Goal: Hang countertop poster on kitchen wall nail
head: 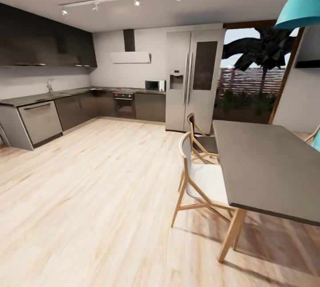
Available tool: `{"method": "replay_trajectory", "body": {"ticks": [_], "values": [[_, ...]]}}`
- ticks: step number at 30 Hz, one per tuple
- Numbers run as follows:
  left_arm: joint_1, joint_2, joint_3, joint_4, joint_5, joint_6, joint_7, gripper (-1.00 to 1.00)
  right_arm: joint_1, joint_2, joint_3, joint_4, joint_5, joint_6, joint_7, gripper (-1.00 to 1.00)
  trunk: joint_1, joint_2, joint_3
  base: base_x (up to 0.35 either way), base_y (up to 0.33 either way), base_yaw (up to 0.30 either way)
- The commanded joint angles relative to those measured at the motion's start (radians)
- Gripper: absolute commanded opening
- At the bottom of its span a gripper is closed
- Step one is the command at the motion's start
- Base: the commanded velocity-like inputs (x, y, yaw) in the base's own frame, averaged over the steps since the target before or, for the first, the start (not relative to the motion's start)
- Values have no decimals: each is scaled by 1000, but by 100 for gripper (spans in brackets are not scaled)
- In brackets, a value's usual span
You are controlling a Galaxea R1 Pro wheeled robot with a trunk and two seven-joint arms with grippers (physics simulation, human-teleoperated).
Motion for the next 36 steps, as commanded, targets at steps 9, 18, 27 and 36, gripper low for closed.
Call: {"method": "replay_trajectory", "body": {"ticks": [9,18,27,36], "values": [[0,0,7,-1,0,-2,-1,100,4,0,-3,26,0,1,1,100,1,0,-3,327,172,156],[0,0,8,0,0,-2,-1,100,6,-1,0,70,0,0,1,100,1,0,-3,312,201,6],[0,0,8,0,0,-2,-1,100,6,0,1,69,1,0,1,100,1,0,-3,308,208,0],[0,0,8,0,0,-1,-1,100,6,-1,2,69,1,0,1,100,1,0,-3,293,231,0]]}}
